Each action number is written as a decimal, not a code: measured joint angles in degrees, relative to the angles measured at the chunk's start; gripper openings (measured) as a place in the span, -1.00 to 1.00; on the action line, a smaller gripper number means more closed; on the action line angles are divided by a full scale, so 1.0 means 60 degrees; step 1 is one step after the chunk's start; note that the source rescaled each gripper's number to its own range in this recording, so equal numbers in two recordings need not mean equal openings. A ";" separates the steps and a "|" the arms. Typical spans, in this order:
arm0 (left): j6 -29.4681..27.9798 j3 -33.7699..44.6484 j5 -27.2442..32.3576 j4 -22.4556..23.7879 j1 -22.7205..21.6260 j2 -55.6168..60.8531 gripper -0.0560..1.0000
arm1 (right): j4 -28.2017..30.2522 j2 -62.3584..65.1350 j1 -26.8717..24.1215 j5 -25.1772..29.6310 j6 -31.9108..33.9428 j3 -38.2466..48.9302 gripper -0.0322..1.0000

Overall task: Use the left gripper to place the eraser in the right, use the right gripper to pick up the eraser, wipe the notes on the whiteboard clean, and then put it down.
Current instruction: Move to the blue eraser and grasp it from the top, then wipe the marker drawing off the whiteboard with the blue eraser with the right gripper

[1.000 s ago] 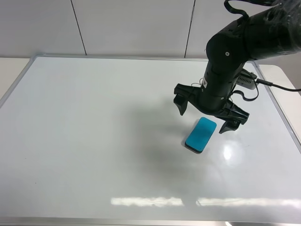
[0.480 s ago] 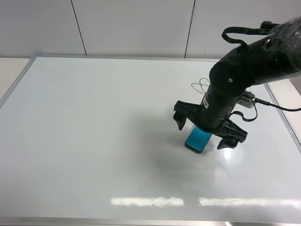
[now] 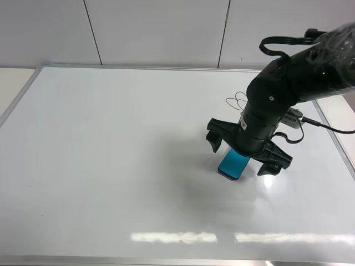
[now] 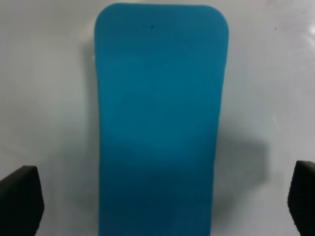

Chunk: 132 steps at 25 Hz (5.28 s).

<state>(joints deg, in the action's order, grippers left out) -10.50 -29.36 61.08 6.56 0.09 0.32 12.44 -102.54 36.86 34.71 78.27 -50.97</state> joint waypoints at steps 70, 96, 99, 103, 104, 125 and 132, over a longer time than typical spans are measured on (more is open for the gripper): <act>0.0000 0.0000 -0.0006 0.0000 0.0000 0.0000 1.00 | -0.1812 -0.4471 -0.1980 0.3326 -0.7422 -0.8657 -0.90; 0.0000 0.0000 -0.0006 0.0000 0.0000 0.0000 1.00 | 0.0019 -0.5617 -0.2561 0.4749 -0.7849 -1.0045 -0.90; 0.0000 0.0000 -0.0006 0.0000 0.0000 0.0000 1.00 | 0.0112 -0.5617 -0.2895 0.4768 -0.7979 -1.0045 -0.90; 0.0000 0.0000 -0.0006 0.0000 0.0000 0.0000 1.00 | 0.0158 -0.5617 -0.3349 0.4935 -0.8281 -1.0062 -0.90; 0.0000 0.0000 -0.0006 0.0000 0.0000 0.0000 1.00 | 0.0158 -0.5617 -0.3481 0.4983 -0.8388 -1.0062 -0.90; 0.0000 0.0000 -0.0006 0.0000 0.0000 0.0000 1.00 | -0.0149 -0.5626 -0.2101 0.4923 -1.0295 -1.0062 -0.90; 0.0000 0.0000 -0.0006 0.0000 0.0000 0.0000 1.00 | -0.0250 -0.5633 -0.1417 0.4768 -1.0371 -0.9983 -0.90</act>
<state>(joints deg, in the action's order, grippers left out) -10.50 -29.36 61.04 6.56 0.09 0.32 10.94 -136.34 28.36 63.31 16.04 -110.87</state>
